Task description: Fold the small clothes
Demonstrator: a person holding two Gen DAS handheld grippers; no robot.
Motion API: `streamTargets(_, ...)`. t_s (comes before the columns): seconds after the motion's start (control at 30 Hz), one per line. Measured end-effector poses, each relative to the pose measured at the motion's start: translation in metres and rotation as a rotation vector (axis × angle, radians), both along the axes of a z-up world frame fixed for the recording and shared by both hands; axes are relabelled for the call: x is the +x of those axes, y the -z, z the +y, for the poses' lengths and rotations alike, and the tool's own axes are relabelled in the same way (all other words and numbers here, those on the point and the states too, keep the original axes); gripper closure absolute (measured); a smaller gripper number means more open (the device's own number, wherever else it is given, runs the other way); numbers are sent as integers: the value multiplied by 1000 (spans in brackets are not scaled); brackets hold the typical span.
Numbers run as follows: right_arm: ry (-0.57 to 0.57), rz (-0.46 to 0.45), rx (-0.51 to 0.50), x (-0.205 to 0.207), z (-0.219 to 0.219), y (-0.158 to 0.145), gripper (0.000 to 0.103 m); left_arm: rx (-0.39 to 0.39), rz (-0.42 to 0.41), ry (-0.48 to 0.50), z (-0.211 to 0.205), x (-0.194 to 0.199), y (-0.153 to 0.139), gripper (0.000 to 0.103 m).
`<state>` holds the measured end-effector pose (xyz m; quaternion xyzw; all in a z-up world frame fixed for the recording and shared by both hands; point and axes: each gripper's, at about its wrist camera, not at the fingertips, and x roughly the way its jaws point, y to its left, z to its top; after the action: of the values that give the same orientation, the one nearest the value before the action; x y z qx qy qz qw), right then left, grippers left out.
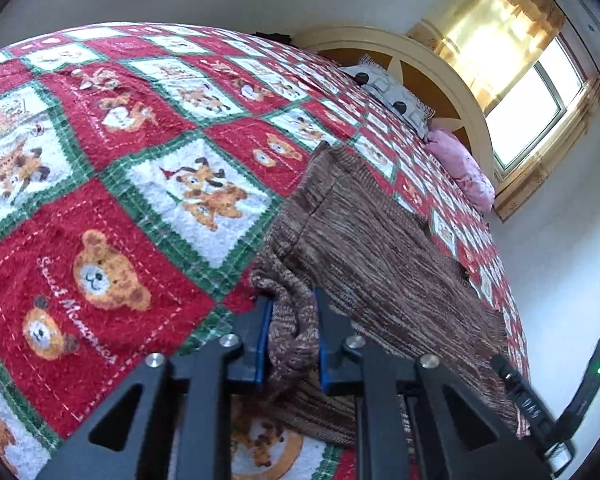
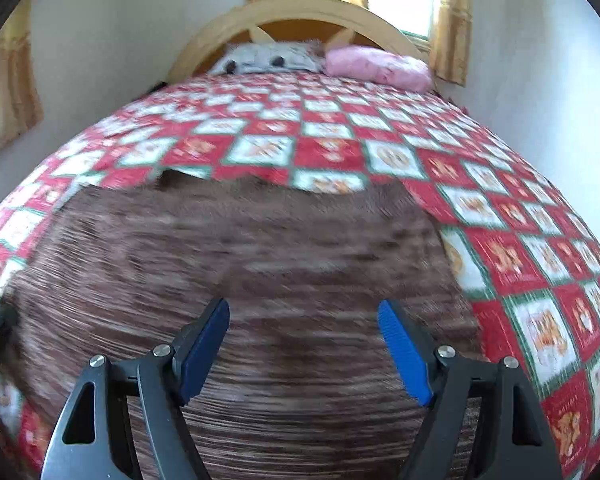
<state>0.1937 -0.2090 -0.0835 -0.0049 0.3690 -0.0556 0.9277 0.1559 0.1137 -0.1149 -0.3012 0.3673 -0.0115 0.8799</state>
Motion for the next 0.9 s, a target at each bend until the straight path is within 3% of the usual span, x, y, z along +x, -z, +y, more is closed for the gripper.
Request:
streamTargets(0.07,-64,6,-34,12,19,-7,51,9,0,0,-1,0,-1,84)
streamTargets(0.2,-112,39,-39,50,46,-7,52,18,2,-2,-2,0,-1,84)
streamTargets(0.33,-132,102,-60,83,63,13,52,15,1,-2,-3,0,-1,84)
streamTargets(0.6,-144,90,-111,91,72,26,52,9,0,-4,-3,1,-1,84)
streamTargets(0.7,-119,109,-22,98,66,15,52,-2,-2,-7,-2,1,-1,84)
streamTargets(0.8,-159,103,150,110,76,-6,49,-7,-4,-9,-1,1,-1,84)
streamTargets(0.87,-237,134,211,126,102,-16,35,-23,-10,-9,1,0,0,80)
streamTargets(0.9,-268,148,231,132,113,-17,33,-38,-15,-9,3,-1,1,80)
